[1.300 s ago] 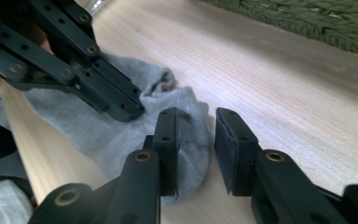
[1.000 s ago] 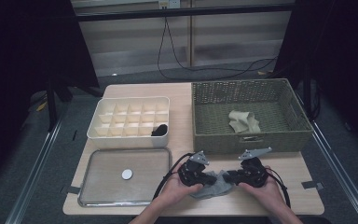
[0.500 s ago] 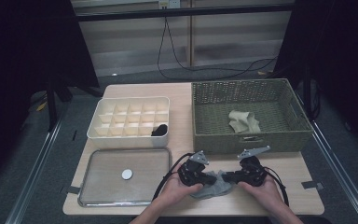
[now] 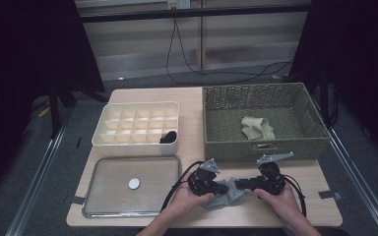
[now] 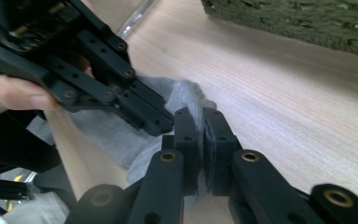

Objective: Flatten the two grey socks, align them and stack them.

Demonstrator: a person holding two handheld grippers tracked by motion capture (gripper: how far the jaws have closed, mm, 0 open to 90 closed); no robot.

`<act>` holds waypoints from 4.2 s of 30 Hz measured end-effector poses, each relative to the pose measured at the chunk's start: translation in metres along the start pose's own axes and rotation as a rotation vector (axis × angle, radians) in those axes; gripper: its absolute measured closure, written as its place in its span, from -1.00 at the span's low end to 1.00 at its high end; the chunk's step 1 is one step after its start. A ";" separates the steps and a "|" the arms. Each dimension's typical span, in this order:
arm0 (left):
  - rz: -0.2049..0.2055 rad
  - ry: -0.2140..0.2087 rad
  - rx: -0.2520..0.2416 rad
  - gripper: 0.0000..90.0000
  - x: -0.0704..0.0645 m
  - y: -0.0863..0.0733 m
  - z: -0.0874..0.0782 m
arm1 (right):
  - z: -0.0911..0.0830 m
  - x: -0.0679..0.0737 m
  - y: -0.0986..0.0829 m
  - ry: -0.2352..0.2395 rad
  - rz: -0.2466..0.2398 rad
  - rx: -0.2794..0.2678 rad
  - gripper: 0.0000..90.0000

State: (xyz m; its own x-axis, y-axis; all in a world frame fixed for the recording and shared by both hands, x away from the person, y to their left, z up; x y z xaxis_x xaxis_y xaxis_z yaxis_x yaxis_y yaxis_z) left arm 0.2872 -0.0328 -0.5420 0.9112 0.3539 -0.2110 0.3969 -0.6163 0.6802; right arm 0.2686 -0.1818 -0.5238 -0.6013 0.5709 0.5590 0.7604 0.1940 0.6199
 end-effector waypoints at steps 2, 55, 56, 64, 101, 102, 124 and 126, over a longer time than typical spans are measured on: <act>0.012 -0.001 -0.006 0.96 -0.001 0.000 0.000 | -0.001 0.002 0.001 0.003 -0.001 -0.008 0.91; 0.040 0.096 -0.086 0.45 0.001 -0.024 -0.067 | -0.026 0.002 0.019 -0.025 -0.032 -0.095 0.91; 0.046 0.099 -0.087 0.45 0.000 -0.025 -0.068 | -0.026 0.002 0.019 -0.029 -0.030 -0.094 0.91; 0.033 0.072 -0.055 0.41 0.005 -0.030 -0.054 | -0.025 0.002 0.019 -0.049 -0.039 -0.079 0.90; 0.043 0.095 -0.034 0.25 0.003 -0.029 -0.039 | 0.045 0.029 0.026 -0.006 -0.081 0.074 0.81; 0.045 0.098 -0.028 0.25 0.003 -0.029 -0.039 | 0.047 0.030 0.025 -0.010 -0.090 0.080 0.81; 0.003 0.084 -0.031 -0.04 0.006 -0.035 -0.052 | 0.056 0.031 0.018 -0.005 -0.104 0.079 0.55; -0.006 0.089 -0.032 -0.08 0.007 -0.035 -0.053 | 0.053 0.034 0.020 -0.002 -0.100 0.065 0.41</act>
State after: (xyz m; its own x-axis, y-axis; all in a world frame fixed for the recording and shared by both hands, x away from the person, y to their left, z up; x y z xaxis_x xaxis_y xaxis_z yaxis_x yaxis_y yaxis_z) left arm 0.2737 0.0284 -0.5307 0.8948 0.4192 -0.1533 0.3973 -0.5915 0.7017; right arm 0.2759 -0.1166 -0.5216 -0.6748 0.5475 0.4948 0.7107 0.3016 0.6355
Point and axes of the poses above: each handheld gripper's, and its own axes: z roughly forward along the jaws, y roughly out of its top, x roughly to its left, the point moved 6 cm from there along z, roughly forward along the jaws, and after that the axes turned 8 degrees about y, right-handed, at the moved point
